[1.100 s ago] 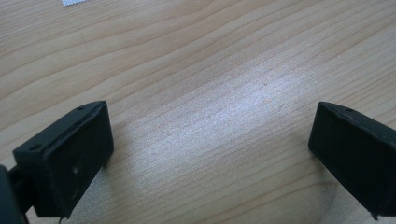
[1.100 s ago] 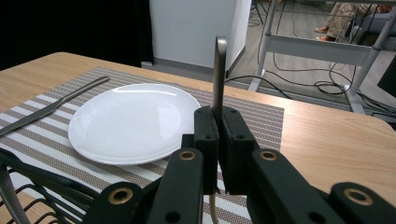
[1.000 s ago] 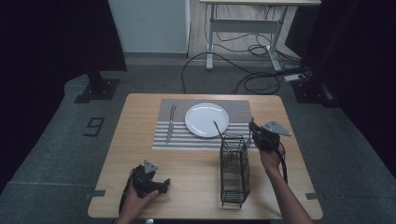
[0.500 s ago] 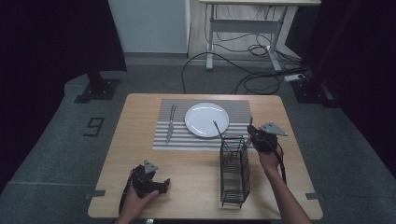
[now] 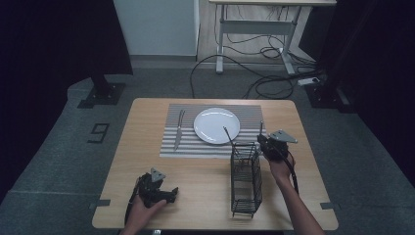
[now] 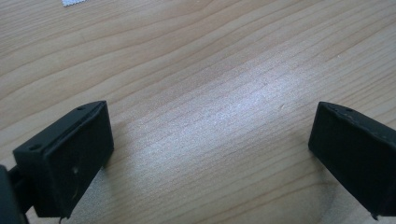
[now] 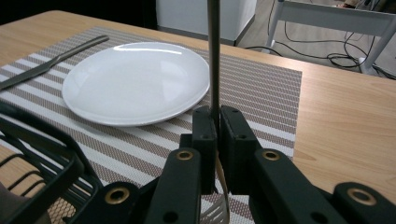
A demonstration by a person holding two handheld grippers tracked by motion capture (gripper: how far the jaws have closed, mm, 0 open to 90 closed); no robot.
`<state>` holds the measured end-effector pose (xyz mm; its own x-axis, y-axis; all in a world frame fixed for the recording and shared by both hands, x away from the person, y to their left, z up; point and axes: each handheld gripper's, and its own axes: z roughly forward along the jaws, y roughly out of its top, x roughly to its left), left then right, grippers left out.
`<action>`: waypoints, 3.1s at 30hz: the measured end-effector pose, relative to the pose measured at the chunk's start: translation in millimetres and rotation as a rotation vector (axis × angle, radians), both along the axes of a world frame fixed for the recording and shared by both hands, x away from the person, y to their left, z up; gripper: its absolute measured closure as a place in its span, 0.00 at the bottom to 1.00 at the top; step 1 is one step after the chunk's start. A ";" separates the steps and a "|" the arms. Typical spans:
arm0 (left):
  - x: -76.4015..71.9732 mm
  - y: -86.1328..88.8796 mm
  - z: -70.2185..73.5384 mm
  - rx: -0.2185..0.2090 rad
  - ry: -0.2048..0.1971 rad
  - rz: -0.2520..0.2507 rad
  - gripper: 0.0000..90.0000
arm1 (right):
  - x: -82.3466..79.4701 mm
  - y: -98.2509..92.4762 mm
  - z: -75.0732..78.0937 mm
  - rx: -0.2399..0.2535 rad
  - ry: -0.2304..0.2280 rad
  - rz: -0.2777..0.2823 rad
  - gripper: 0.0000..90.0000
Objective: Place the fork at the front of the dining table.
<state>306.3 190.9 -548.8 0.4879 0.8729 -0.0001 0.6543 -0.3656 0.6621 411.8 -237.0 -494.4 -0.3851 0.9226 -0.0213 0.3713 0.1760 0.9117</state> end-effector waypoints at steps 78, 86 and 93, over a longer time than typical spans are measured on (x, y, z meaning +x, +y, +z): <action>0.1 0.0 0.2 0.000 0.002 0.000 0.00 | 82.2 -0.5 -49.4 0.130 0.171 -0.117 0.96; 0.0 0.0 0.1 0.000 0.002 0.000 0.00 | 88.7 -0.4 -56.8 0.112 0.209 -0.131 0.96; 0.0 0.1 0.2 0.000 0.002 0.000 0.00 | 91.8 2.5 -57.2 0.082 0.227 -0.134 0.96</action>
<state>306.3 191.0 -548.7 0.4880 0.8729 -0.0008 0.6552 -0.3657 0.6610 503.5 -234.5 -551.6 -0.2460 0.9607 0.1288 0.5829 0.0405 0.8115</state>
